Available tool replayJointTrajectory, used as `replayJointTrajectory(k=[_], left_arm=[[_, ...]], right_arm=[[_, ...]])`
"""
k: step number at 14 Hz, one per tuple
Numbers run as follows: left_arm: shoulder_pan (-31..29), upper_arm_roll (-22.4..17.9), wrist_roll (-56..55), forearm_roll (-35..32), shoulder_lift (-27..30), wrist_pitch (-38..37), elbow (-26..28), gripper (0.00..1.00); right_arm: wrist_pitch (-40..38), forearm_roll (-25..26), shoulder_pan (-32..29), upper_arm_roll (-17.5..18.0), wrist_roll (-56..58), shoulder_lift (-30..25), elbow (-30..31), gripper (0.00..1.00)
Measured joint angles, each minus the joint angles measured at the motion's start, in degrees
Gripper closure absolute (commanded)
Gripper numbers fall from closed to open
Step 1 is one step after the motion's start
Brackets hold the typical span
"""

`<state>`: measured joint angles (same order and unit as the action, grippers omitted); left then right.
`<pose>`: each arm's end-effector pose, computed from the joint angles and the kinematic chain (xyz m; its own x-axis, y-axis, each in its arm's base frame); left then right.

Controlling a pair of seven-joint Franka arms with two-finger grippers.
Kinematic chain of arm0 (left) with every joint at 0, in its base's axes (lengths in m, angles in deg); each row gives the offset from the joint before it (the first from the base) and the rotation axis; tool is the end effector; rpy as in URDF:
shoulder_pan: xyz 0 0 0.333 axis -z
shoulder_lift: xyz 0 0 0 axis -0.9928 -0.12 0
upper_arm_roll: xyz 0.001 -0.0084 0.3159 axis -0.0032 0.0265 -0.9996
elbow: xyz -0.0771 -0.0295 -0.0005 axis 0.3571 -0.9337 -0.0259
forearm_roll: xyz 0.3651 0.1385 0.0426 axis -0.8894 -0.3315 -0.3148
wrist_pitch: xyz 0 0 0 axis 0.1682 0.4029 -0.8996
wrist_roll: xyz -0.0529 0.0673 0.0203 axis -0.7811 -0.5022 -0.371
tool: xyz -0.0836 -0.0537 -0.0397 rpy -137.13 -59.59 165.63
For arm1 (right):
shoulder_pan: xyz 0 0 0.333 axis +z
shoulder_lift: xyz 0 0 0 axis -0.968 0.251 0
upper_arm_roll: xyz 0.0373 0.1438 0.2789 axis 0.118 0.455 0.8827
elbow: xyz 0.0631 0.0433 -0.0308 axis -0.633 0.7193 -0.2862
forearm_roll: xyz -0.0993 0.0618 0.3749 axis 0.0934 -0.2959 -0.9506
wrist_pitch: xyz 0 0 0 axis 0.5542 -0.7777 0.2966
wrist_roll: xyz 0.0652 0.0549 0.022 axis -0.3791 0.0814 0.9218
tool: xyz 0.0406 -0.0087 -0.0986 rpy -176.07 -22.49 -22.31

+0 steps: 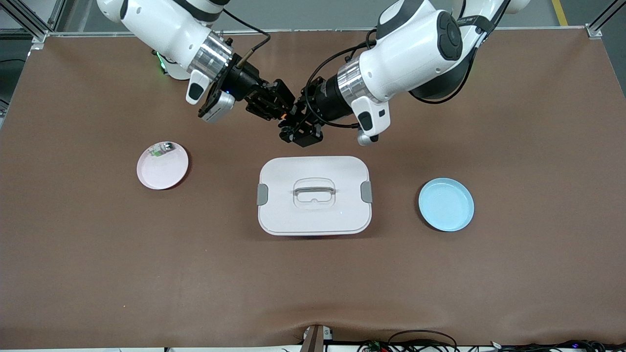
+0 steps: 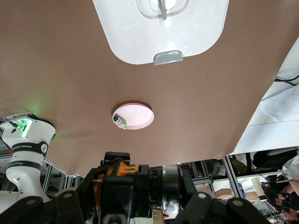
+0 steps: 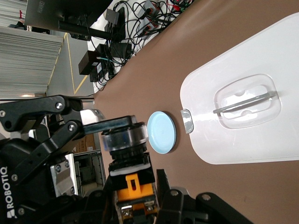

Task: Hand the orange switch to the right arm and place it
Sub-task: 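Close the right gripper on the orange switch beside the left gripper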

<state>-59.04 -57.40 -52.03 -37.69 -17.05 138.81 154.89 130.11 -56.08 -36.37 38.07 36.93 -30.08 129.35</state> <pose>0.5217 -0.4587 0.5694 0.1589 0.6919 -0.7043 0.9873 -0.1167 0.1081 0.4671 0.3627 0.5514 0.9375 -0.3458 0.0390 -0.1826 -0.5842 -0.7908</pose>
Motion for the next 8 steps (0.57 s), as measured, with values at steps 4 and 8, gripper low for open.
replayJointTrajectory(k=[4,8], left_arm=[[0.00,0.00,0.00,0.00,0.00,0.00,0.00,0.45],[0.05,0.00,-0.03,-0.01,-0.18,0.12,0.01,0.00]], right_arm=[[0.00,0.00,0.00,0.00,0.00,0.00,0.00,1.00],[-0.10,-0.11,0.01,0.03,-0.53,0.01,-0.05,1.00]])
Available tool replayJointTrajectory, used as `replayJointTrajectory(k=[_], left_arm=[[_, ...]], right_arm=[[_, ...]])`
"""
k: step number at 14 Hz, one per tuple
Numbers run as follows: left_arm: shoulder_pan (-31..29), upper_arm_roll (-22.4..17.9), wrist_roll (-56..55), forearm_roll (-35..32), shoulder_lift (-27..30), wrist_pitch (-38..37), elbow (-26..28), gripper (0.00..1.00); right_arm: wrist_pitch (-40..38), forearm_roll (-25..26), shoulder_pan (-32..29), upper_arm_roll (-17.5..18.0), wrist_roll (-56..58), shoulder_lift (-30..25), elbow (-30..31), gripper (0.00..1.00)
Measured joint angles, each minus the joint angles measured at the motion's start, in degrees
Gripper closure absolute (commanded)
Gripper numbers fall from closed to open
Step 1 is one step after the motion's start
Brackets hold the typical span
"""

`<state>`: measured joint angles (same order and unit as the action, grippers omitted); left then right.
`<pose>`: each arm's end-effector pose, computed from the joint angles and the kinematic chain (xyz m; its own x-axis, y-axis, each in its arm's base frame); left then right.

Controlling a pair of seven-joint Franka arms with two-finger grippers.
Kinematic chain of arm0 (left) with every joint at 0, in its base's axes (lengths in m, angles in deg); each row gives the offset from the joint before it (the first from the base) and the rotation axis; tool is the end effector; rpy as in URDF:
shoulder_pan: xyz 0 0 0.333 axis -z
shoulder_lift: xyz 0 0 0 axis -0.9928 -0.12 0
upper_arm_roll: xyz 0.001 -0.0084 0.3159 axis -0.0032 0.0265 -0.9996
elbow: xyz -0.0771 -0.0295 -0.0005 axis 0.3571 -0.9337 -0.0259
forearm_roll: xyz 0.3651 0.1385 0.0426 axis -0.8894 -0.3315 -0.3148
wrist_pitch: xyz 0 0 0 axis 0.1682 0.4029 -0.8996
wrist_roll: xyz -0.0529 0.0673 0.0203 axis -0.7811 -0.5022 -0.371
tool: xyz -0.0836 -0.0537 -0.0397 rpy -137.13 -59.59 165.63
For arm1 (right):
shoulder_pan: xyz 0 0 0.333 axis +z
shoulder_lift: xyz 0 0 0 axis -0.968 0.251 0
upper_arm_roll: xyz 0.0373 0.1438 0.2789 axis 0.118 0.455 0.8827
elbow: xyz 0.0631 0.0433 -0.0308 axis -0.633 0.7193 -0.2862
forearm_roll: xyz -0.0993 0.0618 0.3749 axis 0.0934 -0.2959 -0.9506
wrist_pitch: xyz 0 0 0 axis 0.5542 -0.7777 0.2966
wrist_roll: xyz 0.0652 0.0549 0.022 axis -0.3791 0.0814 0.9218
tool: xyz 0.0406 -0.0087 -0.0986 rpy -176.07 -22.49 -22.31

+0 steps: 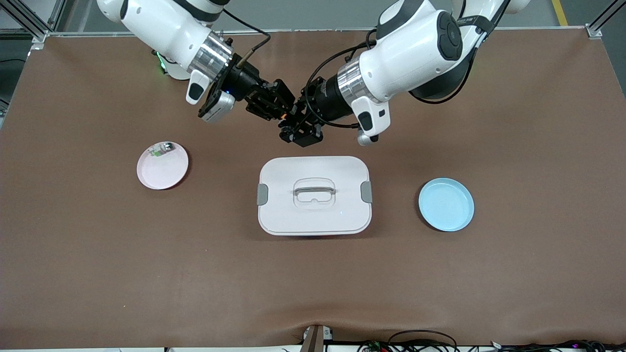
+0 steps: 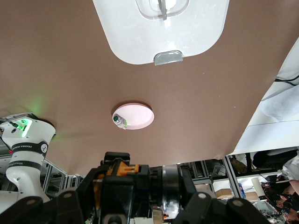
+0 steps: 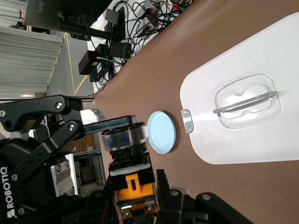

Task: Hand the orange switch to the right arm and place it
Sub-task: 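Close the right gripper on the orange switch beside the left gripper, then open the left gripper and pull it away from the switch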

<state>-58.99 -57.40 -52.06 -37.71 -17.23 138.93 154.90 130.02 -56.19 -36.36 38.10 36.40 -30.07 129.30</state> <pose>0.5222 -0.4593 0.5674 0.1571 0.6925 -0.7041 0.9876 -0.1160 0.1062 0.4669 0.3632 0.5516 0.9362 -0.3502 0.0296 -0.1919 -0.5800 -0.7917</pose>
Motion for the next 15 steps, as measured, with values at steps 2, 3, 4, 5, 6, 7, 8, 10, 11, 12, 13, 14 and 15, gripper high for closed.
replayJointTrajectory(k=[2,3,4,5,6,7,8,10,11,12,13,14,15], left_arm=[[0.04,0.00,0.00,-0.01,-0.63,0.09,0.01,0.00],[0.04,0.00,0.00,-0.01,-0.89,0.17,0.01,0.00],[0.04,0.00,0.00,-0.01,-1.01,0.25,0.01,0.00],[0.03,0.00,0.00,-0.01,-1.02,0.32,0.00,0.00],[0.03,0.00,0.00,-0.01,-1.02,0.34,-0.04,0.00],[0.03,0.00,0.00,-0.01,-1.02,0.36,-0.04,0.00],[0.02,0.00,0.00,-0.01,-1.02,0.37,-0.05,0.00],[-0.04,0.00,0.00,-0.01,-1.02,0.42,-0.07,0.00],[-0.10,-0.01,0.04,-0.02,-1.02,0.44,-0.08,0.00],[-0.17,-0.03,0.22,-0.54,-1.02,0.45,-0.08,0.00],[-0.23,-0.03,0.45,-2.18,-1.02,0.45,-0.08,0.00],[-0.28,-0.04,0.93,-4.46,-1.02,0.44,-0.12,0.00],[-0.40,-0.03,2.16,-6.58,-0.99,0.09,-0.16,0.00]], right_arm=[[0.01,0.00,0.00,-0.06,-1.30,0.00,-0.08,1.00],[0.01,0.00,0.00,-0.10,-1.43,0.00,-0.09,1.00],[0.01,0.00,0.00,-0.12,-1.50,0.00,-0.09,1.00],[0.01,0.00,0.00,-0.13,-1.52,0.00,-0.09,1.00],[0.01,0.00,0.00,-0.13,-1.53,0.00,-0.09,1.00],[0.01,0.00,0.00,-0.14,-1.53,0.00,-0.09,1.00],[0.01,0.00,0.00,-0.15,-1.53,0.00,-0.09,1.00],[0.02,0.00,0.00,-0.20,-1.53,0.00,-0.12,1.00],[0.02,0.00,0.00,-0.21,-1.54,0.00,-0.13,1.00],[0.02,0.00,0.00,-0.23,-1.54,0.00,-0.15,1.00],[0.02,0.00,0.00,-0.28,-1.54,0.00,-0.18,1.00],[-0.19,0.00,-0.06,-0.43,-1.54,0.00,-0.26,1.00],[-1.46,0.01,-0.42,-0.65,-1.53,0.01,-0.54,1.00]])
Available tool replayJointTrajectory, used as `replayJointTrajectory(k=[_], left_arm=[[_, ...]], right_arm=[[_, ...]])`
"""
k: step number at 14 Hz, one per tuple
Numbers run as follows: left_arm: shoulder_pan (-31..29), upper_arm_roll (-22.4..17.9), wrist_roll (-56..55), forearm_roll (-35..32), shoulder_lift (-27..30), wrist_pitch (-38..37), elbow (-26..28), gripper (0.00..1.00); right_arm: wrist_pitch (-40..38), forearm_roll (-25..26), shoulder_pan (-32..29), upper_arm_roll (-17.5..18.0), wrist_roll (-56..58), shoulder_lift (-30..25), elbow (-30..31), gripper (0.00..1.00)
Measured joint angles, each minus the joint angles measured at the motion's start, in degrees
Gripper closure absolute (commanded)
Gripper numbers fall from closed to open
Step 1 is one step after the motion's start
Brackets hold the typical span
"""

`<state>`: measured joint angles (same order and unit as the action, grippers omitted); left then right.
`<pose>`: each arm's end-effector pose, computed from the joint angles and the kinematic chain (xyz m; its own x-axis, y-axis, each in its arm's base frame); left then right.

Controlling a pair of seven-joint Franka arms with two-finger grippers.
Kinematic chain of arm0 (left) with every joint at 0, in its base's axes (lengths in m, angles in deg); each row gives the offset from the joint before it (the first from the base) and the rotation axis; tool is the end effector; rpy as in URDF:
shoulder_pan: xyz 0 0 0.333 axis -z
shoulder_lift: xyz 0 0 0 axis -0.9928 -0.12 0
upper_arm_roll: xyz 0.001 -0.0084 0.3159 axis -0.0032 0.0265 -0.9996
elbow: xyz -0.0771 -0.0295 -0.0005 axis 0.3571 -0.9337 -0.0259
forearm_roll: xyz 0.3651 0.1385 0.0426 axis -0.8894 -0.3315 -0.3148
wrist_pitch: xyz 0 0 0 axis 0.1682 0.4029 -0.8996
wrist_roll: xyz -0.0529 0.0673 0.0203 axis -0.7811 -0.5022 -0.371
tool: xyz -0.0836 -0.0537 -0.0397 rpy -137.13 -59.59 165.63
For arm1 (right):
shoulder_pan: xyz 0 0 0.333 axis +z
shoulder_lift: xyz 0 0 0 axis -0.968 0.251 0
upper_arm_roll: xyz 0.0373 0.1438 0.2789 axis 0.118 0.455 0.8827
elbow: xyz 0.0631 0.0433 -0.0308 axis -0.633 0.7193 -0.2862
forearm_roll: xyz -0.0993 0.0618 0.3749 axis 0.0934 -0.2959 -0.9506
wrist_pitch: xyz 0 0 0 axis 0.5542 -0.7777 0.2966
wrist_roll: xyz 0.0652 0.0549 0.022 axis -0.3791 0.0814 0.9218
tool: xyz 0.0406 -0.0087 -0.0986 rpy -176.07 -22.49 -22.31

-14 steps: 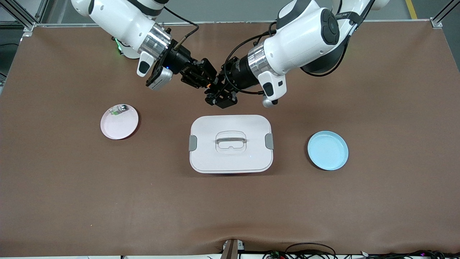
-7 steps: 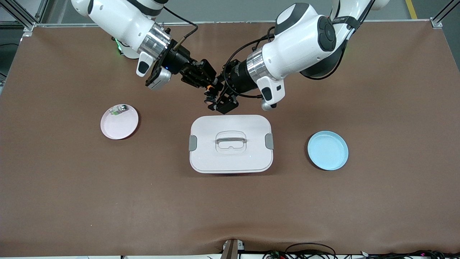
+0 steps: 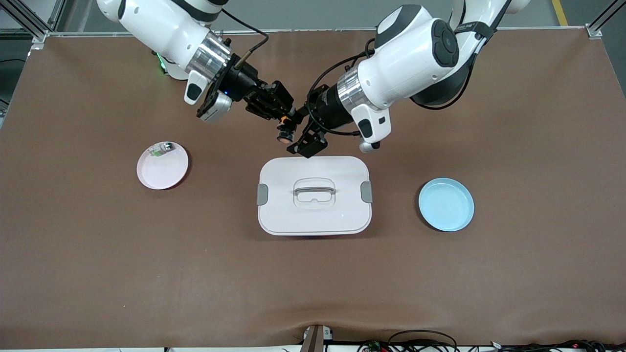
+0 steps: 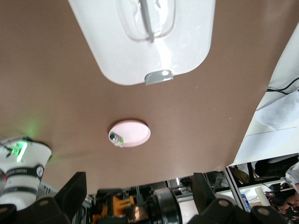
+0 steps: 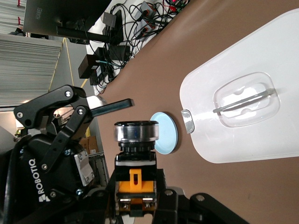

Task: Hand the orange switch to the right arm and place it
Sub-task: 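Open the left gripper and pull it away from the switch, then carry the switch with the right gripper over the white plate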

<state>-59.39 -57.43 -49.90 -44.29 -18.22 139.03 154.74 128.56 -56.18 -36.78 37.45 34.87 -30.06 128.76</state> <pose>0.5312 -0.4545 0.5552 0.2460 0.7426 -0.6229 0.9688 -0.1687 0.1814 0.4725 0.3569 0.5541 0.9307 -0.3658 -0.0014 -0.2249 -0.5693 -0.7908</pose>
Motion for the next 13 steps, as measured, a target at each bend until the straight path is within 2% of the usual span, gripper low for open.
replayJointTrajectory(k=[2,4,8,10,13], left_arm=[[-0.87,-0.01,5.96,-2.15,0.17,-3.02,-0.13,0.00],[-3.22,-0.05,13.88,-2.44,0.69,-8.53,-0.17,0.00],[-9.08,-0.16,29.76,-3.16,2.36,-18.61,-0.17,0.00],[-12.06,-0.19,38.25,-6.42,3.17,-23.41,-0.18,0.00],[-16.84,-0.28,54.23,-12.90,3.81,-27.99,-0.18,0.00]], right_arm=[[-6.36,0.17,-2.32,-0.44,0.05,0.00,-1.58,1.00],[-15.33,2.76,-6.98,-0.69,0.47,-0.02,-4.26,1.00],[-31.48,11.53,-16.25,-1.18,4.31,-0.03,-9.07,1.00],[-36.67,15.78,-19.21,-1.24,8.58,-0.02,-9.83,1.00],[-41.59,24.72,-21.44,-1.25,13.19,0.03,-9.95,1.00]])
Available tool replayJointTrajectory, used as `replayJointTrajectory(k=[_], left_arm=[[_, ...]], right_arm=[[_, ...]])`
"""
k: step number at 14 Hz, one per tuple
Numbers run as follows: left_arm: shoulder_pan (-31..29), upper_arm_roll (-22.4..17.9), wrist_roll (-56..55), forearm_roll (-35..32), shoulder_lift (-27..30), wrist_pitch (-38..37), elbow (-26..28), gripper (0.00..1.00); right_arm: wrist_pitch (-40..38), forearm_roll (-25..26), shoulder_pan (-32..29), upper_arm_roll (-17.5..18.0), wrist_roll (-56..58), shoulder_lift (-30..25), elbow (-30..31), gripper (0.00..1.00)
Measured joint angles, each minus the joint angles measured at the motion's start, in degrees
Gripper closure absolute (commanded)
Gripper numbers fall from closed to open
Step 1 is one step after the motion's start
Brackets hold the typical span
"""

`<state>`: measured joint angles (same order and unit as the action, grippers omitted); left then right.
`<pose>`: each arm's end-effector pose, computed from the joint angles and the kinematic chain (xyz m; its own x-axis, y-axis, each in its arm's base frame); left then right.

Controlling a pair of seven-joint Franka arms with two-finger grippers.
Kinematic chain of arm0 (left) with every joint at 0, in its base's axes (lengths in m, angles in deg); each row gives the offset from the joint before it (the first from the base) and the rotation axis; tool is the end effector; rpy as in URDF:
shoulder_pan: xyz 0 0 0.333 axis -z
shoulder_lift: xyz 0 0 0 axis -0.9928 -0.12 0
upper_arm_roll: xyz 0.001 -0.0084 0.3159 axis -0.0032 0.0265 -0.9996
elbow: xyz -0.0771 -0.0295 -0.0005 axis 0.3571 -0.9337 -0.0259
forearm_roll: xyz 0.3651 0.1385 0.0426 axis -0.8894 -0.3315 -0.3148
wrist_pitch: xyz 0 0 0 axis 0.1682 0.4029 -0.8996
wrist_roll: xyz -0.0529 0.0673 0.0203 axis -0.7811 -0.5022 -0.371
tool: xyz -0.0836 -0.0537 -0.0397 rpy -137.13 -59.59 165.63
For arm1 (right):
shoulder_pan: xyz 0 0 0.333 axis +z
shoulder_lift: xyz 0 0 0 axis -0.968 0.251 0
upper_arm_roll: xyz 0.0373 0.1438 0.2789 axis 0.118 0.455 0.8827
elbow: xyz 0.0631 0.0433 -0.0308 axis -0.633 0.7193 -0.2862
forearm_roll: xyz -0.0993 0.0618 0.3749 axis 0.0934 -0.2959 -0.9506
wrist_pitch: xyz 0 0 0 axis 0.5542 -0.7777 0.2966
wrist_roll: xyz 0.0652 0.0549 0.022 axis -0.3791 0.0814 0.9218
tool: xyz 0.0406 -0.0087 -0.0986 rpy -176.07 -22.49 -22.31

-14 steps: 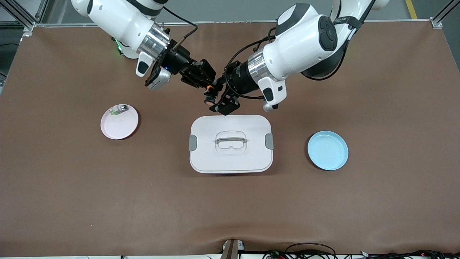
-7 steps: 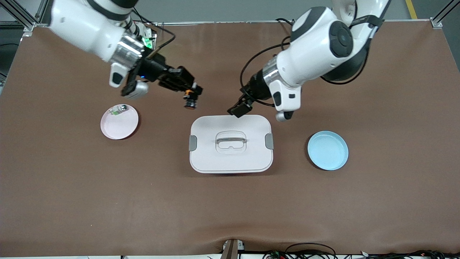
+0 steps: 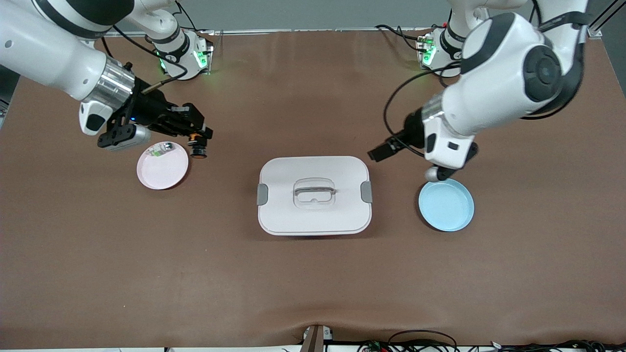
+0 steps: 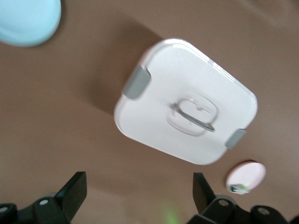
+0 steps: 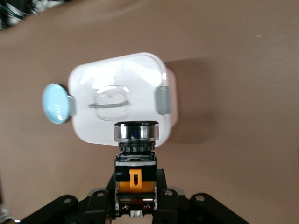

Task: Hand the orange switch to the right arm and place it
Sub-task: 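Carry the switch with the right gripper over the white plate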

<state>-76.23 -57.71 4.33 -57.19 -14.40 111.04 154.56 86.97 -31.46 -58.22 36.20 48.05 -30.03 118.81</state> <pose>0.5842 -0.2733 0.5465 0.8714 0.4166 -0.2589 0.4756 -0.8469 0.2378 0.5345 0.1866 0.5697 0.9995 -0.0319 -0.0017 -0.0294 -0.8995 -0.4359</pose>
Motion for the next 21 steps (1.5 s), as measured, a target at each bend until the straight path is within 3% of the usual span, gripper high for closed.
replayJointTrajectory(k=[3,6,10,13,18,21], left_arm=[[-5.33,-0.11,17.59,-8.85,0.25,-1.25,-0.05,0.00],[-12.64,-0.30,32.55,-13.28,0.53,-4.40,-0.13,0.00],[-23.25,-0.48,43.82,-13.62,1.18,-6.11,-0.20,0.00],[-27.16,-0.43,48.70,-13.62,3.61,-6.23,1.19,0.00],[-27.82,0.17,49.18,-13.62,16.65,0.89,15.34,0.00],[-27.82,0.45,49.18,-13.62,19.10,2.01,17.91,0.00]], right_arm=[[-2.14,9.80,-0.15,0.14,4.33,0.05,-0.03,1.00],[-2.62,18.34,-0.16,0.28,17.04,0.16,-0.02,1.00],[-3.79,20.27,-1.36,0.17,30.76,0.49,0.15,1.00],[-3.77,21.95,-3.40,0.12,41.83,0.98,1.07,1.00],[6.59,22.89,-7.39,0.09,61.26,1.10,10.26,1.00],[9.26,22.89,-9.46,0.06,67.78,1.06,14.29,1.00]])
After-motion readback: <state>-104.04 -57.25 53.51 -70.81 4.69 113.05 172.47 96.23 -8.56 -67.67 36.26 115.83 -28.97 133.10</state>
